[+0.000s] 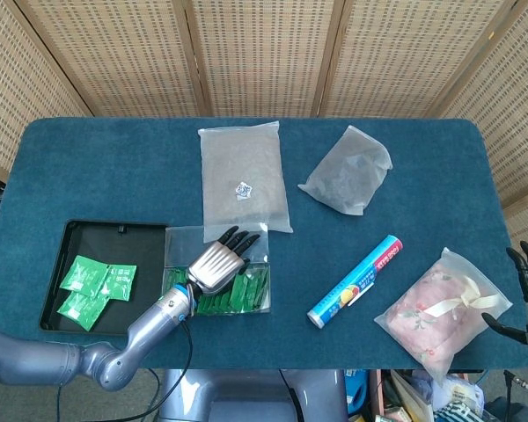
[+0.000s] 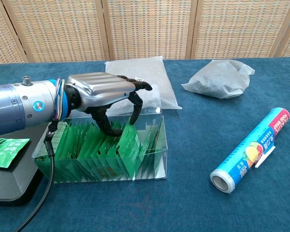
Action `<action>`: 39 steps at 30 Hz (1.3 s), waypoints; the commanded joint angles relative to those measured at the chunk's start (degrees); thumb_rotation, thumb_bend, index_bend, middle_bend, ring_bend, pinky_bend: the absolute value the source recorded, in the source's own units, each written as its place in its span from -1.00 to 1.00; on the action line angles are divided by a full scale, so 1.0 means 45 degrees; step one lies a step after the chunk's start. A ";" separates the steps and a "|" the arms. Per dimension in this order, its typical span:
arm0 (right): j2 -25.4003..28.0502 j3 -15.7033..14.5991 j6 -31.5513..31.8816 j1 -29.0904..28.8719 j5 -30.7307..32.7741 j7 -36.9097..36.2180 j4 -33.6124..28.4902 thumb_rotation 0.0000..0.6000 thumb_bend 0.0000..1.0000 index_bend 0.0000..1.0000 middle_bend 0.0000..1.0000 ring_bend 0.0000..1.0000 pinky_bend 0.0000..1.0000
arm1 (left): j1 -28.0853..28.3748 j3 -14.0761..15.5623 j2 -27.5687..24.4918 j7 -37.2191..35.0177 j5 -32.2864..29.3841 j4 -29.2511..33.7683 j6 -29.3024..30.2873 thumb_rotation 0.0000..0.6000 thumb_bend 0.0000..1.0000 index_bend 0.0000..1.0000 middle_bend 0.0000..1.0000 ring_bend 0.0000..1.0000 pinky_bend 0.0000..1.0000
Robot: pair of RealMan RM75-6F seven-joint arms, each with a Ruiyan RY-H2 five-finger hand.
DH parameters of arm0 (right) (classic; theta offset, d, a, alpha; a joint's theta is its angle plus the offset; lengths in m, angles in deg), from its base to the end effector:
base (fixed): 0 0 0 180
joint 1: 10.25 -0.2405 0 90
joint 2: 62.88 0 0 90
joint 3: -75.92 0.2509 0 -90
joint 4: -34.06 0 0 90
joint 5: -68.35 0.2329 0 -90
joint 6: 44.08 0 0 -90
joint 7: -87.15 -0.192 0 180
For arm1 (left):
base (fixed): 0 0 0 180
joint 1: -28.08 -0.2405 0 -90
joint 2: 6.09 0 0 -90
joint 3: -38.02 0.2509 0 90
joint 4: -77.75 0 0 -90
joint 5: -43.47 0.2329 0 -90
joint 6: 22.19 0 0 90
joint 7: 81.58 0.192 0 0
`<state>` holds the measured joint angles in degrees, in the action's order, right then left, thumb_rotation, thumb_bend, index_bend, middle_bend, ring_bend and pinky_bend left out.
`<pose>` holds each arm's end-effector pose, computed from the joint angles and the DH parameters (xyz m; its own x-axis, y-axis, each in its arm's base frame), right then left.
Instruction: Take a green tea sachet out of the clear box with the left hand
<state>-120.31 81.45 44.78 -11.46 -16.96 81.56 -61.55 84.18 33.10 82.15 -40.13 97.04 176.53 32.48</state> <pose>-0.3177 -0.2200 0.1882 0.3595 0.0904 0.9288 -0.9331 0.0445 0.3568 -0.0383 0.3366 -0.0924 0.6792 0.2151 0.7018 0.6391 -0.6435 -0.4213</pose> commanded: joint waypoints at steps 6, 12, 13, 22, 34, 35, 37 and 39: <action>0.0017 -0.0003 0.0000 0.0006 0.0000 -0.0048 -0.0005 1.00 -1.00 -1.00 -1.00 -1.00 -1.00 | 0.0084 0.0025 0.0029 0.0075 -0.0100 0.0073 0.0042 1.00 -0.32 0.03 -1.00 -1.00 -1.00; 0.0031 0.0009 -0.0006 0.0005 0.0022 -0.0079 0.0002 1.00 -1.00 -1.00 -1.00 -1.00 -1.00 | 0.0169 -0.0032 -0.0049 0.0176 -0.0197 0.0254 0.0147 1.00 -0.32 0.04 -1.00 -1.00 -1.00; 0.0032 0.0007 -0.0011 0.0006 0.0025 -0.0086 0.0003 1.00 -1.00 -1.00 -1.00 -1.00 -1.00 | 0.0176 -0.0046 -0.0067 0.0168 -0.0217 0.0303 0.0165 1.00 -0.32 0.04 -1.00 -1.00 -1.00; 0.0041 0.0010 0.0003 0.0014 0.0025 -0.0095 0.0001 1.00 -1.00 -1.00 -1.00 -1.00 -1.00 | 0.0262 -0.0028 -0.0128 0.0226 -0.0255 0.0472 0.0232 1.00 -0.32 0.06 -1.00 -1.00 -1.00; 0.0046 0.0015 -0.0013 0.0006 0.0034 -0.0102 -0.0002 1.00 -1.00 -1.00 -1.00 -1.00 -1.00 | 0.0356 0.0045 0.0001 0.0329 -0.0404 0.0416 0.0297 1.00 -0.32 0.07 -1.00 -1.00 -1.00; 0.0045 0.0017 -0.0013 0.0004 0.0033 -0.0093 -0.0006 1.00 -1.00 -1.00 -1.00 -1.00 -1.00 | 0.0372 0.0055 0.0021 0.0349 -0.0427 0.0410 0.0287 1.00 -0.32 0.07 -1.00 -1.00 -1.00; 0.0041 0.0008 -0.0016 0.0005 0.0025 -0.0080 -0.0004 1.00 -1.00 -1.00 -1.00 -1.00 -1.00 | 0.0407 0.0070 0.0075 0.0415 -0.0477 0.0382 0.0295 1.00 -0.32 0.08 -1.00 -1.00 -1.00; 0.0036 0.0006 -0.0012 0.0007 0.0021 -0.0076 0.0000 1.00 -1.00 -1.00 -1.00 -1.00 -1.00 | 0.0436 0.0076 0.0138 0.0449 -0.0526 0.0362 0.0305 1.00 -0.31 0.08 -1.00 -1.00 -1.00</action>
<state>-120.15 81.48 44.72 -11.43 -16.87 81.22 -61.55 86.10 33.44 82.71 -38.15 94.74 178.20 33.84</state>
